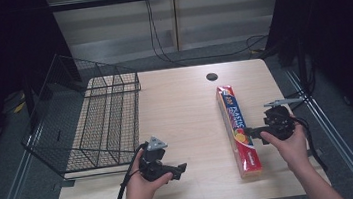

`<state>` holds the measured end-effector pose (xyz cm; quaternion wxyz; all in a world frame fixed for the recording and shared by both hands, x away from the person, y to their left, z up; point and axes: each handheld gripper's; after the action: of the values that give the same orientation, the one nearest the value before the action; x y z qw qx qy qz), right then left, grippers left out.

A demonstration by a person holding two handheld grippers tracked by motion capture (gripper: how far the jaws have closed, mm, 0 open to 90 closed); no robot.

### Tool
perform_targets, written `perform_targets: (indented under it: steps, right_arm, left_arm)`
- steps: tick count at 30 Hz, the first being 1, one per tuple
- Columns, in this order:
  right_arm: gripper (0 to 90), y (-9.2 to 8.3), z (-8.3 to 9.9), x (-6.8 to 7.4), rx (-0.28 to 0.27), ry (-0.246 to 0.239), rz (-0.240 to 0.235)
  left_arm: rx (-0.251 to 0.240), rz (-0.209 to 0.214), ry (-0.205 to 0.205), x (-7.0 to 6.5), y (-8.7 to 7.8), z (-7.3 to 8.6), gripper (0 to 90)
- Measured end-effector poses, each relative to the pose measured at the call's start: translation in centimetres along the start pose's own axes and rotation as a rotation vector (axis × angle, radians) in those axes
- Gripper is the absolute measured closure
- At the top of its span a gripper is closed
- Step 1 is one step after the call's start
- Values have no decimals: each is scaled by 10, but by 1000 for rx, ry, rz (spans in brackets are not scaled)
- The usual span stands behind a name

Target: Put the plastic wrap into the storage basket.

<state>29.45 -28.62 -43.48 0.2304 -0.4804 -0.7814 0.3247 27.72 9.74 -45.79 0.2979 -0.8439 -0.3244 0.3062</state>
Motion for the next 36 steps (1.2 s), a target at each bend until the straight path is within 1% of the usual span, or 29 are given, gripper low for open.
perform_targets:
  steps: [3,4,5,6,7,9,11,12,13,14,15,17,18,19,20,22,23,24,25,26,27,29,31,32,34,36]
  right_arm:
    - [54,1,-2,4,2,-6,1]
    - [54,2,-2,5,2,-6,-2]
    - [54,4,-4,8,11,-13,-1]
    - [54,4,-4,8,11,-13,-1]
    - [55,4,-4,9,11,-13,1]
    - [58,6,-5,12,18,-17,3]
    - [60,9,-6,14,21,-6,-4]
    - [60,10,-6,14,25,-3,-3]
    - [62,12,-7,15,30,0,1]
    - [65,13,-7,15,33,1,4]
    - [68,15,-7,15,36,11,7]
    - [70,18,-8,16,38,15,7]
    - [71,20,-9,17,48,3,18]
    - [71,22,-10,19,51,-7,31]
    - [71,24,-11,21,60,-10,32]
    - [74,28,-12,24,73,-16,36]
    - [75,29,-13,25,79,-16,37]
    - [77,31,-13,26,87,-14,34]
    - [87,34,-14,29,102,-19,42]
    - [87,34,-14,29,102,-19,42]
    - [87,36,-15,30,106,-12,47]
    - [102,39,-16,32,114,9,33]
    - [104,41,-18,33,119,17,36]
    - [105,42,-18,33,120,22,49]
    - [142,44,-21,34,125,45,50]
    - [146,46,-21,34,130,50,51]
  left_arm:
    - [1,5,0,0,1,0,46]
    - [2,3,-5,0,1,0,46]
    - [3,-2,-3,-1,1,0,46]
    - [9,-3,5,0,1,0,46]
    - [4,3,-1,-1,1,0,46]
    - [2,5,2,-2,3,1,46]
    - [8,9,5,-2,4,1,46]
    - [22,7,14,-2,3,0,46]
    - [27,5,14,-1,3,0,46]
    - [28,4,17,-1,3,0,46]
    - [25,5,14,-2,3,0,46]
    - [16,7,6,-2,5,1,46]
    - [23,6,8,-2,5,0,46]
    - [19,11,8,-2,7,1,46]
    - [33,9,18,-2,6,0,46]
    - [38,17,16,-2,6,0,46]
    - [15,8,10,-3,8,0,46]
    - [23,7,15,-4,7,0,46]
    - [18,9,9,-5,8,0,46]
    - [26,6,19,-4,8,0,46]
    - [26,8,20,-4,8,0,46]
    - [33,7,21,-5,8,0,46]
    - [30,10,20,-5,9,0,46]
    - [34,7,21,-5,8,0,46]
    - [26,15,19,-4,9,0,46]
    - [42,5,27,-4,9,0,46]
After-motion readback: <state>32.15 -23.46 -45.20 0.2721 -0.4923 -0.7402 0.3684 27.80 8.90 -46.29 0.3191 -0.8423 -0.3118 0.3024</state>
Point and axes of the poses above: each handheld gripper's, and its own axes: y roughly forward along the jaws, z roughly out of its underside, x roughly to its left, and after that the axes turned 11 degrees about -y, right-handed
